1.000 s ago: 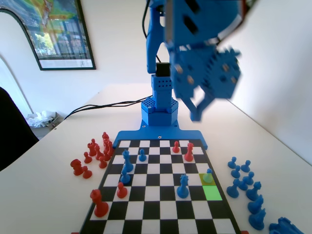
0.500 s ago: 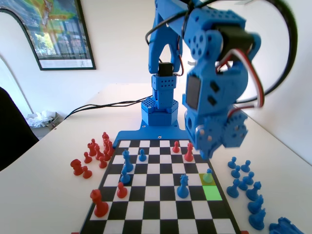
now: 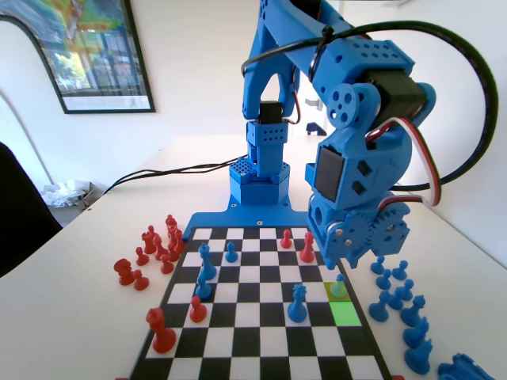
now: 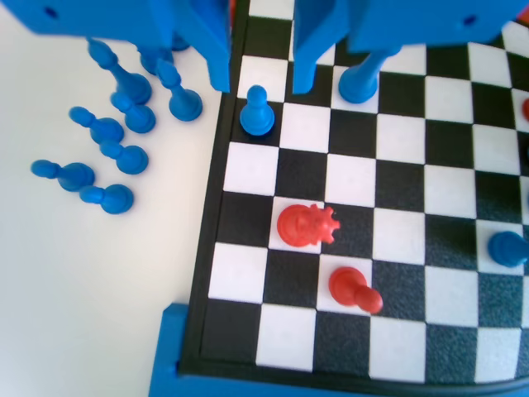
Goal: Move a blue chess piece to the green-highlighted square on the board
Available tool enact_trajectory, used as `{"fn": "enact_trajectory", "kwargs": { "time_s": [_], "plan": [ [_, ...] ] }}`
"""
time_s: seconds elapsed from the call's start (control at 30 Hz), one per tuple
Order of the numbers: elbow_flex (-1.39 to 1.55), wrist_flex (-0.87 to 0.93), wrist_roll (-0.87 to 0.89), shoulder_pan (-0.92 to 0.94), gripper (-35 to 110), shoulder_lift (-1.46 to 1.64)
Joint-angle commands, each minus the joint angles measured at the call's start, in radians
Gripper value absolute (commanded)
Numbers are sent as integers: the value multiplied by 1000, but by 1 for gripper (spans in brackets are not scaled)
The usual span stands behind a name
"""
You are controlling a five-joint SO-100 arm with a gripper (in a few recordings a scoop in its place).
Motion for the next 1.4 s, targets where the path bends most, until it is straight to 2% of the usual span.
{"fn": "enact_trajectory", "kwargs": {
  "time_s": [0.0,1.37],
  "plan": [
    [-78,-2,-11,-25,11,9],
    [-51,-49,-26,-41,10,-63]
  ]
}}
